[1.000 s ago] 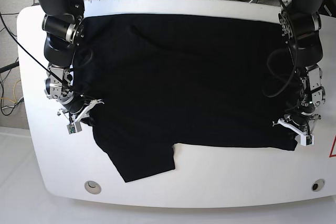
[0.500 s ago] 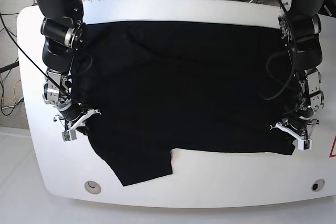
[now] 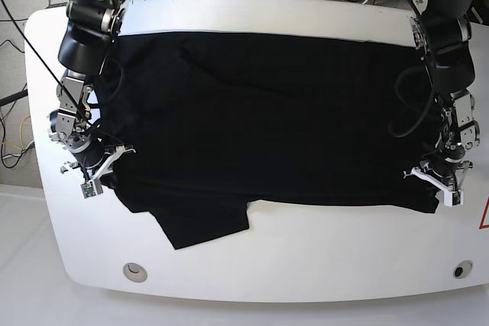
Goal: Fold the T-shirt properly
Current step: 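Lift the hem corners with both grippers and fold them toward the collar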
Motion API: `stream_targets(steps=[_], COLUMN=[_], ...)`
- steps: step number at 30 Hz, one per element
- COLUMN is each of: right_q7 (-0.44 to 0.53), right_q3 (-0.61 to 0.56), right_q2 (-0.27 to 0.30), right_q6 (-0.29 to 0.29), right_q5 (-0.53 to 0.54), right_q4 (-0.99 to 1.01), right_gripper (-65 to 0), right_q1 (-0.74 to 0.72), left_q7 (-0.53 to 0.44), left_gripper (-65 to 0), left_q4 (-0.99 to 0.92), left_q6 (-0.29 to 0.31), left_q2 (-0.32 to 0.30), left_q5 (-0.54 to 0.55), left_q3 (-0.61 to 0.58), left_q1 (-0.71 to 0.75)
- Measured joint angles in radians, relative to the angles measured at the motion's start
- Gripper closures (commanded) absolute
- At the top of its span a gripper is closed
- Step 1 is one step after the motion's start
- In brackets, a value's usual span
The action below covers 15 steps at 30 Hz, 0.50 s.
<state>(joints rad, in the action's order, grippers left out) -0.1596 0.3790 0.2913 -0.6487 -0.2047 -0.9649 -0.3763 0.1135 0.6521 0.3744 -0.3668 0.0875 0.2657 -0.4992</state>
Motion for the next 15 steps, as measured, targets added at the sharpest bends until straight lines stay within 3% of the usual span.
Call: stream_targets(steps=[8,15], right_q7=[-0.068,-0.114], right_q3=[-0.004,-0.004], right_q2=[-0.014,-0.018], right_q6=[-0.011,-0.014], right_q5=[0.008,0.010], right_q4=[-0.181,-0.278], right_gripper=[0.0,0.0], right_q1=[0.103,0.174], left_q7=[0.048,0.128], left_gripper=[-1.2,-1.2], left_q4=[0.016,0.174], left_q6=[0.011,0.010], left_q2=[-0.024,-0.024], left_q5=[0.006,0.012], left_q3=[0.073,0.089], left_q1=[0.024,0.088])
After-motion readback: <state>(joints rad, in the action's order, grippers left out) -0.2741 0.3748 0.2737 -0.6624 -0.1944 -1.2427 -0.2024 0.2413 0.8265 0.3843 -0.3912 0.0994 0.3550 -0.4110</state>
